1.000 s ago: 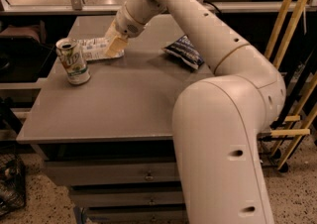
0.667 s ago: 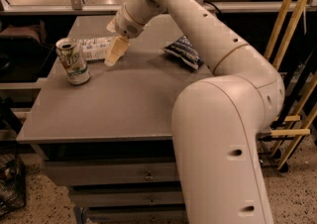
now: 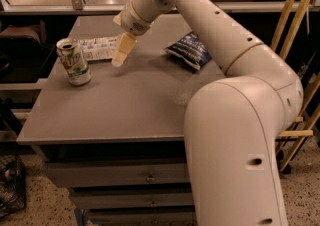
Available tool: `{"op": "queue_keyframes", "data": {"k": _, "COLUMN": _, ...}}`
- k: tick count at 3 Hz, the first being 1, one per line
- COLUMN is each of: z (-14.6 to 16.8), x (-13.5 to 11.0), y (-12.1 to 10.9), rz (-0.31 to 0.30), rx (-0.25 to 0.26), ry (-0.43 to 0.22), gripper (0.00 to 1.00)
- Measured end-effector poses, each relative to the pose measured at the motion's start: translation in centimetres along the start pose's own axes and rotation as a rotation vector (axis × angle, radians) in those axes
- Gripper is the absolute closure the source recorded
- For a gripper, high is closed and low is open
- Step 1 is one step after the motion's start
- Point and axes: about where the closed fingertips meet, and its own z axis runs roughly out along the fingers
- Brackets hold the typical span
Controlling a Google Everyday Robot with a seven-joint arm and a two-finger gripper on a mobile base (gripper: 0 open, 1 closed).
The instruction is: Move blue plastic bottle near 7up can
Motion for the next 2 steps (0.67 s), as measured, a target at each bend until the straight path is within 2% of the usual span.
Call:
{"op": "queue_keyframes", "data": {"k": 1, "z": -3.8, "x": 1.0, "y": 0.4, "rz": 0.033, "rx": 0.085, "ry": 0.020, "gripper": 0.00}}
{"op": "queue_keyframes", "data": {"k": 2, "z": -9.8, "x": 1.9, "y": 2.5, "rz": 0.082, "rx": 0.224, "ry": 0.031, "gripper": 0.00}}
